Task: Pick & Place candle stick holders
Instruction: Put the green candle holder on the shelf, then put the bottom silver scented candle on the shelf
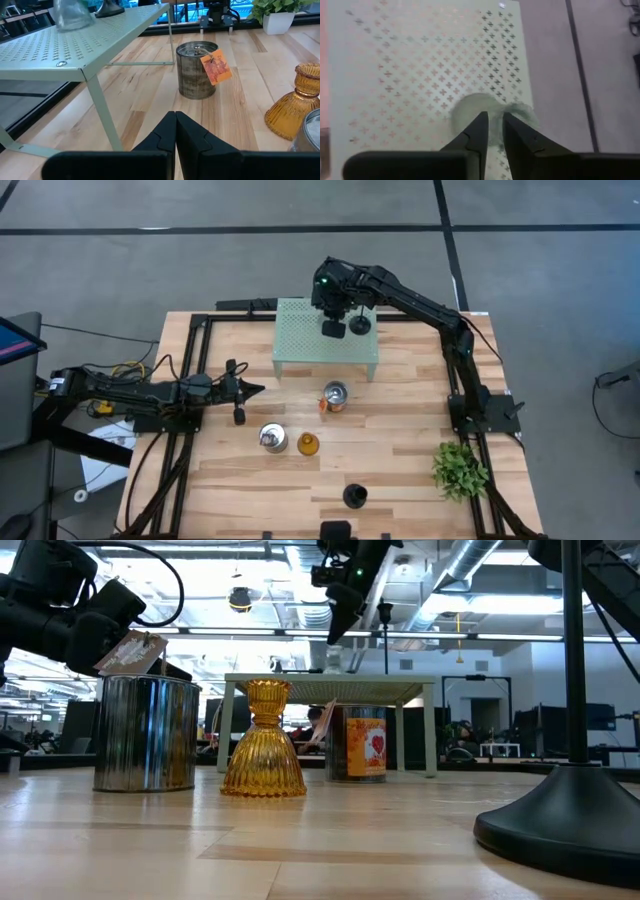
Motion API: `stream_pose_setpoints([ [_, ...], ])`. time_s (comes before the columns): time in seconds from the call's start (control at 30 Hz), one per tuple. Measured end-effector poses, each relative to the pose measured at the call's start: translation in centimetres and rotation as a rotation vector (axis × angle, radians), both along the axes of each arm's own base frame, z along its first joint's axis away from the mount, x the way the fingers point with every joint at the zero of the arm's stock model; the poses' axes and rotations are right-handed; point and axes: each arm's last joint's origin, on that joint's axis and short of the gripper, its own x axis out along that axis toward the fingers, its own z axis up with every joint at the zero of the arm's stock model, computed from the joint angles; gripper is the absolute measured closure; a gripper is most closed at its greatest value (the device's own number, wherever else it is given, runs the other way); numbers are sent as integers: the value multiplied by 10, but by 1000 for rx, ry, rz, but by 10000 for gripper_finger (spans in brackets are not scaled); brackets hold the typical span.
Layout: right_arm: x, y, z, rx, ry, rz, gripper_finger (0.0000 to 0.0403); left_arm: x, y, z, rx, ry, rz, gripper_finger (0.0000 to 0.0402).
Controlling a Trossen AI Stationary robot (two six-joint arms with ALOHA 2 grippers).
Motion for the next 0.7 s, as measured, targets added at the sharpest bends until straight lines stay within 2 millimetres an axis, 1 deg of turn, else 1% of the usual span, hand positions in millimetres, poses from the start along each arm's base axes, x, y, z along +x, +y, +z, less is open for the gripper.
stream_pose_setpoints([
  [0.43, 2, 4, 0, 2, -2, 11, 352, 0, 0, 0, 0, 0, 0, 394],
  [0.6, 3, 17, 6, -44, 13, 29, 351, 0, 0, 0, 0, 0, -1, 394],
  [0.7, 4, 29, 14, -81, 17, 51, 351, 0, 0, 0, 0, 0, 0, 394],
])
